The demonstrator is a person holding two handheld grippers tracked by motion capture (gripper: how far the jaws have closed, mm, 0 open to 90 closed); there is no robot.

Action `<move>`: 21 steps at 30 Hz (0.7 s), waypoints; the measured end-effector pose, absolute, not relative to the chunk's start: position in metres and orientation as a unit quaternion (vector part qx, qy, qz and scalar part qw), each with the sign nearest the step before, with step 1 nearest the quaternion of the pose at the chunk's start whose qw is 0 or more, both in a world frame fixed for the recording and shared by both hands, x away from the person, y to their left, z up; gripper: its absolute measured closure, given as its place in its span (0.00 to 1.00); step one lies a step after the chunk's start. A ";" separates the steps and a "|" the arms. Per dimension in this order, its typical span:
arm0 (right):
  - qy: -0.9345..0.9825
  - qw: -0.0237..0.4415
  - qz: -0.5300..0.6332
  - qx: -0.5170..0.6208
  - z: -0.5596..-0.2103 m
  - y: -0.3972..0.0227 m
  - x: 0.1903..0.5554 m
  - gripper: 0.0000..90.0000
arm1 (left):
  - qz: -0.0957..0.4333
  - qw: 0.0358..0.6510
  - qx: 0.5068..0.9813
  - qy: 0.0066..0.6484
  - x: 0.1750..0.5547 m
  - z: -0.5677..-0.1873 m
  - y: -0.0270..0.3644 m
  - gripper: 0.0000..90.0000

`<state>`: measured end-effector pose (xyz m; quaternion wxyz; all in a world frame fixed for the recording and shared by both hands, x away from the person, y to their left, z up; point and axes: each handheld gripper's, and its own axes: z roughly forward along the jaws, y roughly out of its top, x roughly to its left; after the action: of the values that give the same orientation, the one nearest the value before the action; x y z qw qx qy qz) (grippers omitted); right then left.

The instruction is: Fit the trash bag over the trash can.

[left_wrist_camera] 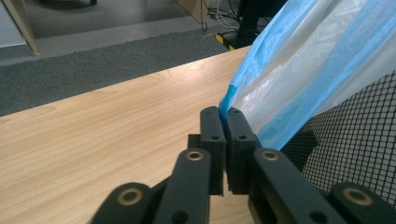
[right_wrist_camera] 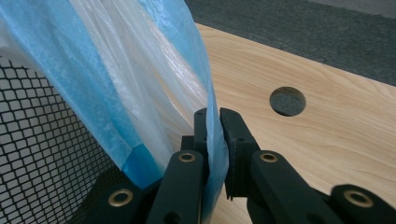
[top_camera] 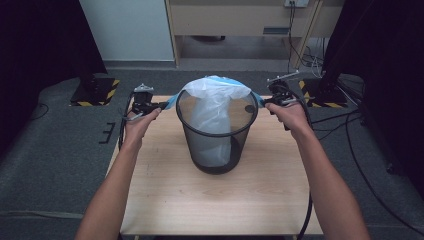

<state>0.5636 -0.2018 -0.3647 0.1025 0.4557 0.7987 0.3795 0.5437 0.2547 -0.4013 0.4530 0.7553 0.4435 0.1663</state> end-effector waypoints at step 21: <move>0.731 0.178 0.481 0.449 -0.337 -0.224 0.552 0.42 | 0.299 0.516 0.678 0.430 0.528 -0.375 0.274 0.43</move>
<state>0.5521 -0.2241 -0.3367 0.1781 0.4495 0.7313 0.4810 0.5280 0.2739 -0.3752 0.5155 0.6781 0.4304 0.2987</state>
